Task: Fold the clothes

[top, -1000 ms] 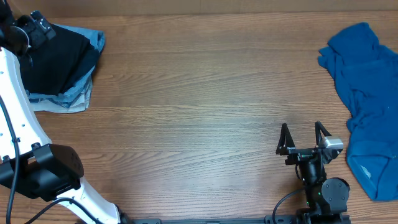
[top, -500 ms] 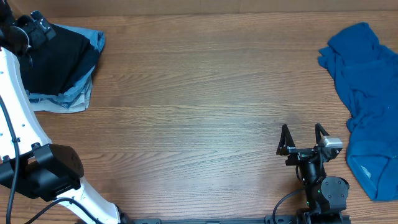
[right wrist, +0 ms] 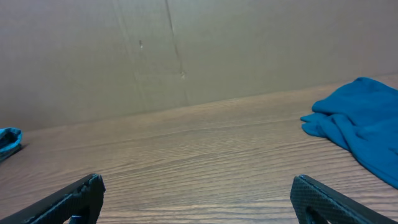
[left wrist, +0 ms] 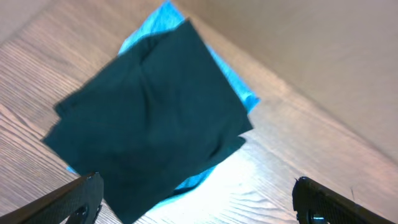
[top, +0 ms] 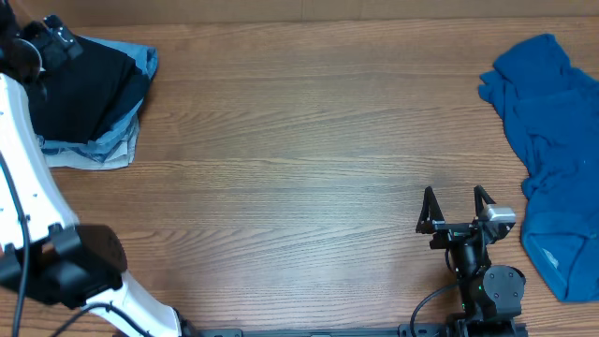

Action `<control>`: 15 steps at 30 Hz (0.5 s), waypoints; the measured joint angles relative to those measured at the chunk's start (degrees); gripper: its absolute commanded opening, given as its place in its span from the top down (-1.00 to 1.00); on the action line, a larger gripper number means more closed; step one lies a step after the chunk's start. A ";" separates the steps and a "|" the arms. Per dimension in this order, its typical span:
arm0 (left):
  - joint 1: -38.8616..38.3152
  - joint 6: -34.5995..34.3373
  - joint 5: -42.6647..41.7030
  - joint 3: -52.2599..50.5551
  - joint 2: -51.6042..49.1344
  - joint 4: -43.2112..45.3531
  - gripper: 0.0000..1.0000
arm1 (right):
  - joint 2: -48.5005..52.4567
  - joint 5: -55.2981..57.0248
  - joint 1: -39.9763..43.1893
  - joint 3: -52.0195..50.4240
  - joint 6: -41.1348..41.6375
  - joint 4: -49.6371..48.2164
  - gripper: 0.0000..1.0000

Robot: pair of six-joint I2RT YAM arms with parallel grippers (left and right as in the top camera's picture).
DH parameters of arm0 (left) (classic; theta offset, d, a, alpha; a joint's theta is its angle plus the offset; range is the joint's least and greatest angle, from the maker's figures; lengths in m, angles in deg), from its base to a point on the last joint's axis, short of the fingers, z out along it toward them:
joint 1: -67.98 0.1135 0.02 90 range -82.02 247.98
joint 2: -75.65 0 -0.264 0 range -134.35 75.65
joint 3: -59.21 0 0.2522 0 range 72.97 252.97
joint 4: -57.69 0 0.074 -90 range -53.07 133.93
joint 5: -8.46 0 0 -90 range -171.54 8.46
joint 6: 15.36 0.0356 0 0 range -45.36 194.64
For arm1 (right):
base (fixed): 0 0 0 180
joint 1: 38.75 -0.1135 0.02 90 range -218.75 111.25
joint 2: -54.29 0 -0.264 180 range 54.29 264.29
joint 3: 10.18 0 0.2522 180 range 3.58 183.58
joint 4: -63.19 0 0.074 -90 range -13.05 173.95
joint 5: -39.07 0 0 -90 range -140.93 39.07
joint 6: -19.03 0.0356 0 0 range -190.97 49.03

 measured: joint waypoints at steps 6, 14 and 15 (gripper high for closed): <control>-0.50 0.02 0.00 0.28 24.52 0.13 -1.00 | 0.00 -0.04 0.00 0.00 0.00 0.00 -1.00; -10.84 0.02 1.05 -5.62 42.29 -0.24 -1.00 | 0.02 -0.02 0.00 0.00 -0.02 -0.02 -1.00; -11.15 0.04 1.07 -7.78 44.48 -0.09 -1.00 | 0.00 -0.02 0.00 0.00 0.00 -0.04 -1.00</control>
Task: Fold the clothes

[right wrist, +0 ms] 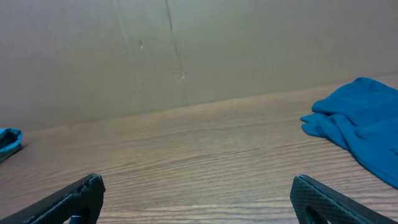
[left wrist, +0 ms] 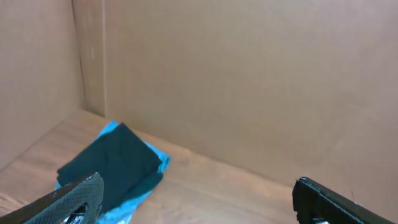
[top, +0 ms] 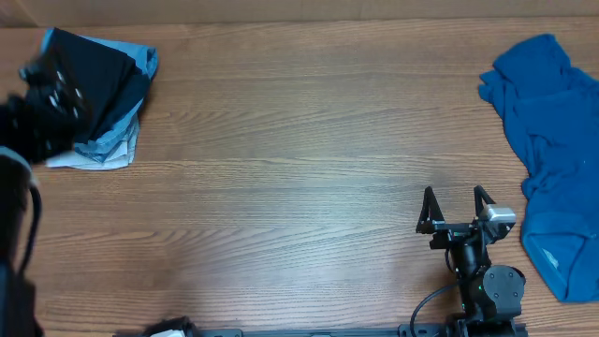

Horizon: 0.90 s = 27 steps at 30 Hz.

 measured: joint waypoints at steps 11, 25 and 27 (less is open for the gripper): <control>-0.37 -5.99 -0.68 -58.97 23.41 22.99 -1.00 | 0.00 -0.02 0.04 0.00 0.02 0.04 -1.00; -4.26 -1.22 -3.45 -101.18 42.58 68.00 -1.00 | 0.00 -0.02 0.04 0.00 0.00 0.07 -1.00; -5.35 0.74 -3.45 -102.97 44.19 68.04 -1.00 | 0.00 -0.02 0.02 0.00 0.00 0.04 -1.00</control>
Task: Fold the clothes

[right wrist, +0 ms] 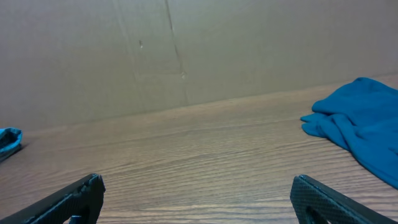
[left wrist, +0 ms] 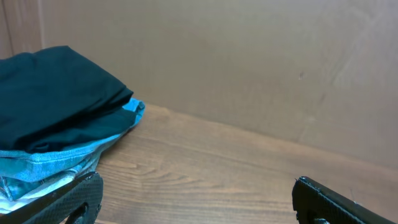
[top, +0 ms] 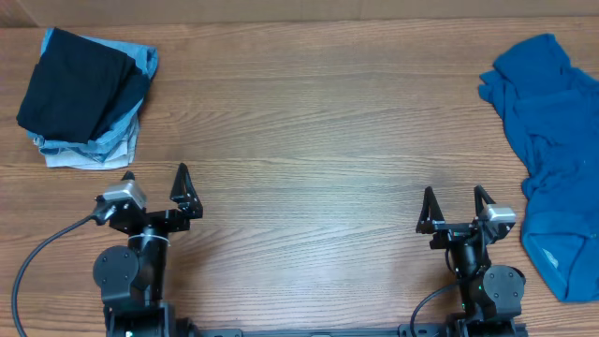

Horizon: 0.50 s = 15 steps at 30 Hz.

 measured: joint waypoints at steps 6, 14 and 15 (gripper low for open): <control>-1.01 2.80 0.00 -5.01 3.65 -0.04 -1.00 | 0.00 0.02 0.02 0.00 -0.02 0.02 -1.00; -2.89 2.82 0.17 -11.78 10.75 -0.22 -1.00 | 0.00 0.02 0.00 0.00 -0.02 0.00 -1.00; -3.10 2.82 0.24 -11.93 10.93 -0.22 -1.00 | 0.00 0.00 0.02 0.00 0.00 0.02 -1.00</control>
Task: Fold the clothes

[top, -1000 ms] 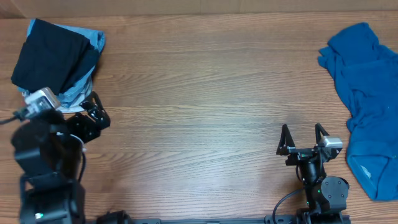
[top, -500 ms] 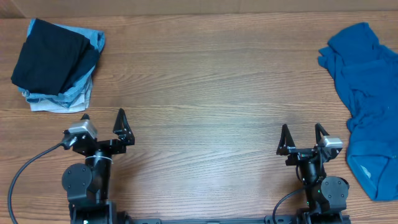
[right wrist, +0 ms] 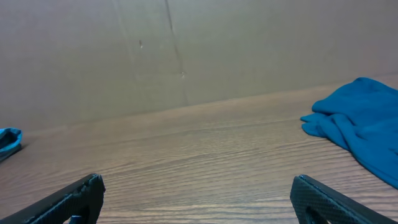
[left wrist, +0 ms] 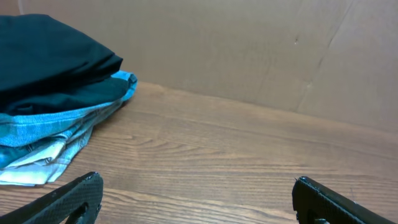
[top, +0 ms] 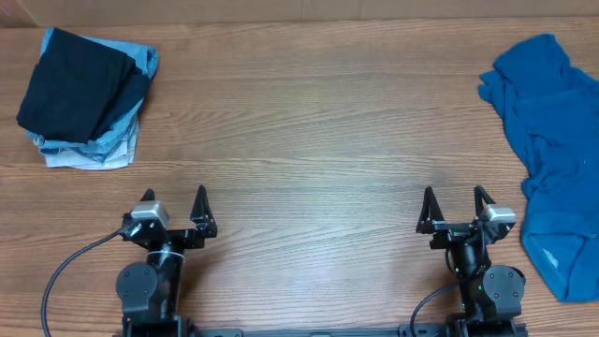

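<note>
A folded stack of clothes (top: pixel 86 94), dark navy on top with light blue beneath, lies at the table's far left; the left wrist view shows this stack (left wrist: pixel 56 93) at its left edge. A crumpled blue garment (top: pixel 552 150) lies unfolded at the right side, and the garment (right wrist: pixel 360 124) also shows in the right wrist view. My left gripper (top: pixel 173 208) rests open at the front left, nothing between its fingers. My right gripper (top: pixel 457 209) rests open at the front right, also empty.
The wooden table (top: pixel 309 140) stretches between the stack and the blue garment. A brown cardboard wall (right wrist: pixel 186 43) stands along the table's far edge.
My left gripper has shifted a little toward the front and right, settling level near the table's front edge. The right arm, the stack and the blue garment have not moved.
My left gripper was open directly over the folded stack at the far left corner. Then it was raised and back from the stack. After that it was down near the front left of the table, where it rests now. The right gripper stayed open and still throughout.
</note>
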Action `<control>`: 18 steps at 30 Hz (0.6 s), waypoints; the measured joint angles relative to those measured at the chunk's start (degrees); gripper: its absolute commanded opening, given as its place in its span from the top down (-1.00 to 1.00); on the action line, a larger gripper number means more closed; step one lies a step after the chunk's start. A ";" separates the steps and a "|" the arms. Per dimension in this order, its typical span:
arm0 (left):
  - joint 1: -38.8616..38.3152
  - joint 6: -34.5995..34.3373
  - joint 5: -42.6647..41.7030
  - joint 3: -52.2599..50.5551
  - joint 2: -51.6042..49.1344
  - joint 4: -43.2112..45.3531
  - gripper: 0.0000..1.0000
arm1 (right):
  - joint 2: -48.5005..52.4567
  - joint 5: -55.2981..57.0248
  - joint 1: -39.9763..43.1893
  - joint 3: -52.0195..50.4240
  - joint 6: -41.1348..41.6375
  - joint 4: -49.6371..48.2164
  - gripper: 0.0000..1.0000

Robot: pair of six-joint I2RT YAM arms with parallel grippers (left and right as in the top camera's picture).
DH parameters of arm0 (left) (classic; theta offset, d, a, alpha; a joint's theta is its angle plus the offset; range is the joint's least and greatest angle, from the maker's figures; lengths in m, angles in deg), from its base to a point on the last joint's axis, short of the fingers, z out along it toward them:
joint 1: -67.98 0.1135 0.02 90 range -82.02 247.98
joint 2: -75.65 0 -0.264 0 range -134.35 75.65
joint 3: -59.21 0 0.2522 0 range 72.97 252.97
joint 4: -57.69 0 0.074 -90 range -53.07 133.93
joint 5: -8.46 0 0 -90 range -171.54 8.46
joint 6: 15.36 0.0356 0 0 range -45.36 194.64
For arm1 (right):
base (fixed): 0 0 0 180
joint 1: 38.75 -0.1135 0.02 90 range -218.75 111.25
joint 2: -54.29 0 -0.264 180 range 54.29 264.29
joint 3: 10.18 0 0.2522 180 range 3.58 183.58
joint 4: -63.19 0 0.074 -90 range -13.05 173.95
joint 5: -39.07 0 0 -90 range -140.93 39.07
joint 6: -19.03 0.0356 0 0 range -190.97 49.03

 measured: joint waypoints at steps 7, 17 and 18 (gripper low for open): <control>-3.04 0.04 4.87 -0.13 4.15 -6.25 -1.00 | 0.00 0.02 0.00 0.00 0.02 -0.02 -1.00; -3.04 6.49 6.34 -3.41 8.33 -7.56 -1.00 | 0.00 0.02 -0.02 0.00 -0.02 -0.02 -1.00; -3.04 8.96 6.47 -3.45 9.25 -7.63 -1.00 | 0.00 0.02 -0.02 0.00 0.00 0.00 -1.00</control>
